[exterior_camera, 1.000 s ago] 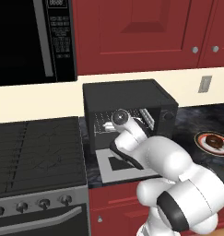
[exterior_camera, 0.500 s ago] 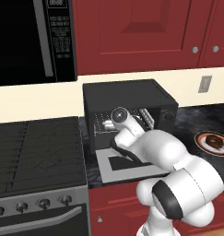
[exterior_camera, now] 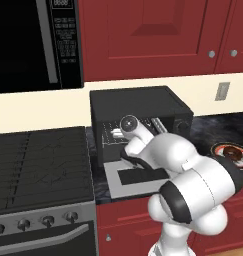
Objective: Pick up the bagel from the plate, place it on the toaster oven rack, close the door, and set the timer.
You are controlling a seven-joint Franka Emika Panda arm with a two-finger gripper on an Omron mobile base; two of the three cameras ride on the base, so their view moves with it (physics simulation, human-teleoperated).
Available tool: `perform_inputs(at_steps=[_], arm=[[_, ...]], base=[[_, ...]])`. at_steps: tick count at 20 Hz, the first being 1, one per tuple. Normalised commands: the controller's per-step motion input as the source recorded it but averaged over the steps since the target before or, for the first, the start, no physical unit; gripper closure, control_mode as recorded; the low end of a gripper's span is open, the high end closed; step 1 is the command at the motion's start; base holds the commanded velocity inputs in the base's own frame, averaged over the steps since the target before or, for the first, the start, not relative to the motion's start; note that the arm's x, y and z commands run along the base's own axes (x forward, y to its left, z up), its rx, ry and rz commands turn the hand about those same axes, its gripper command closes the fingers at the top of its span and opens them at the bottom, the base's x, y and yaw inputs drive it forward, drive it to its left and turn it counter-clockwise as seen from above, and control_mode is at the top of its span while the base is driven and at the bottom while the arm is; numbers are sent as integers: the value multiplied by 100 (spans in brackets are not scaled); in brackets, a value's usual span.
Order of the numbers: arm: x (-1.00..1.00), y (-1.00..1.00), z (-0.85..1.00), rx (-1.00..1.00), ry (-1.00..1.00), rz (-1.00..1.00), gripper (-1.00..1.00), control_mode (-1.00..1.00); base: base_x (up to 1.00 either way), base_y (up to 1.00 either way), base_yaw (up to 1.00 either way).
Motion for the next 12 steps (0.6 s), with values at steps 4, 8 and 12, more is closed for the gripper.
perform_inputs(at_steps=[4, 8, 12], arm=[[23, 0, -24, 0, 0, 0, -100, -100], [23, 0, -23, 0, 0, 0, -100, -100], [23, 0, -11, 0, -3, 0, -100, -100]], base=[[0, 0, 0], [0, 0, 0], [0, 0, 0]])
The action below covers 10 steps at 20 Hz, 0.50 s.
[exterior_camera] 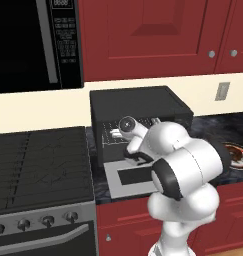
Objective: Pick up the bagel from the plate, place it on the toaster oven rack, close the door, and set the timer.
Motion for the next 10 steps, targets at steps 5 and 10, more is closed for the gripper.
perform_inputs(at_steps=[5, 10], arm=[[28, 0, -9, 0, -1, 0, -100, -100], [29, 0, -14, 0, 0, 0, -100, -100]], base=[[0, 0, 0], [0, 0, 0]])
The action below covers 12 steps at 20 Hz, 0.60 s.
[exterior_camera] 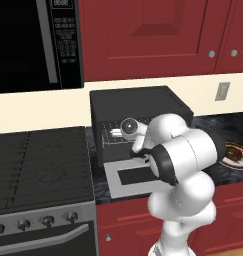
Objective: Pick up the bagel from the plate, place it on the toaster oven rack, close the door, and set the timer.
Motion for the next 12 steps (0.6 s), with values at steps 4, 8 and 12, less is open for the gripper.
perform_inputs(at_steps=[4, 8, 12], arm=[[23, 0, -16, 0, 0, 0, -100, -100], [0, 0, -41, 0, 0, 0, -100, -100], [-26, 0, -68, -3, 10, 0, -100, -100]], base=[[0, 0, 0], [0, 0, 0], [0, 0, 0]])
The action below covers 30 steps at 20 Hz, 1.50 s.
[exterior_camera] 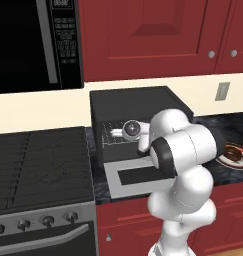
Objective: Pick up the bagel from the plate, place it on the toaster oven rack, close the door, and set the timer.
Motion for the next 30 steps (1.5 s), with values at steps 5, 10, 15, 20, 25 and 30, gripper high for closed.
perform_inputs(at_steps=[5, 10, 15, 20, 25, 30], arm=[[-42, 0, -75, -3, 18, 0, -100, -100], [-54, 0, -74, -2, 31, 0, -100, -100], [-83, 0, -74, -3, 31, 0, -100, -100], [-97, 0, -67, -3, 33, 0, -100, -100], [-96, 0, -70, -5, 34, 0, -100, -100], [-94, 0, -79, -7, 34, 0, -100, -100]], base=[[0, 0, 0], [0, 0, 0], [0, 0, 0], [0, 0, 0], [0, 0, 0], [0, 0, 0]])
